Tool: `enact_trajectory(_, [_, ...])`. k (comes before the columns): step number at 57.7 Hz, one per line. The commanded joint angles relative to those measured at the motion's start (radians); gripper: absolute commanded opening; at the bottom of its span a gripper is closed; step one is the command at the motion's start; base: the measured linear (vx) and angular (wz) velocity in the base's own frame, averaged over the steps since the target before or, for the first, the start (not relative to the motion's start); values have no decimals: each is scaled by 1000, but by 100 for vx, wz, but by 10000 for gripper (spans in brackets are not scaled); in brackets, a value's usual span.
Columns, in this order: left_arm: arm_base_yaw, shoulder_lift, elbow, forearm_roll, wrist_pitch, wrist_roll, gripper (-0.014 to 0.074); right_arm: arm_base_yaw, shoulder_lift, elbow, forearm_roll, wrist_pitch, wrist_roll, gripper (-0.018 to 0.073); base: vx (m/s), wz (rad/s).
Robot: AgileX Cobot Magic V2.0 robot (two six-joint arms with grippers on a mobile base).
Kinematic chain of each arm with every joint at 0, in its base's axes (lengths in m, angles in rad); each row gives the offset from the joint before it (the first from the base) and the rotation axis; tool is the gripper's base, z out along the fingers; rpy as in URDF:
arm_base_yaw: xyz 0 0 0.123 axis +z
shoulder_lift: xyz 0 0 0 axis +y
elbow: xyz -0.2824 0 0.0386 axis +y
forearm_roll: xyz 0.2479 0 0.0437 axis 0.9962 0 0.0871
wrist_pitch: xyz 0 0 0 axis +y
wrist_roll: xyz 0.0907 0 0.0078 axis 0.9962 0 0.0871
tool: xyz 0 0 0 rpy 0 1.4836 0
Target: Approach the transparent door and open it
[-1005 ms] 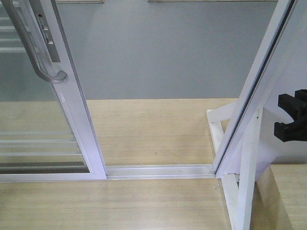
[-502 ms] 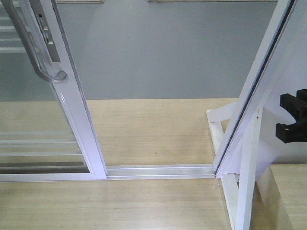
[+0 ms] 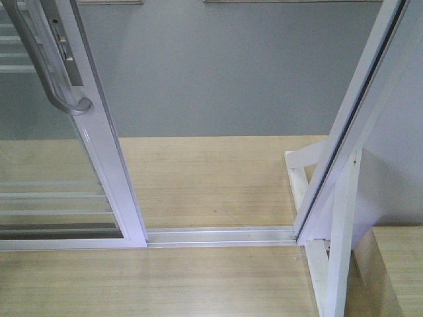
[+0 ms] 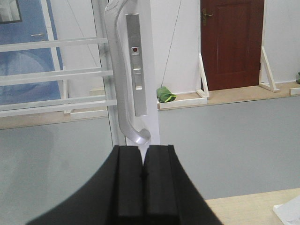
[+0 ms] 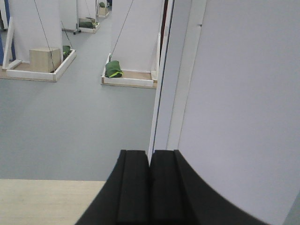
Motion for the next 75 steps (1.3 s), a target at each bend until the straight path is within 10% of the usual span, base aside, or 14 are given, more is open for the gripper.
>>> enact_trajectory(1, [-4, -13, 31, -9, -77, -2, -6, -6, -75, 77, 0, -132, 29, -11, 0, 0])
enact_trajectory(75, [-4, -12, 30, -9, -76, -2, -6, -6, -239, 255, 0, -66, 50, -8, 0, 0])
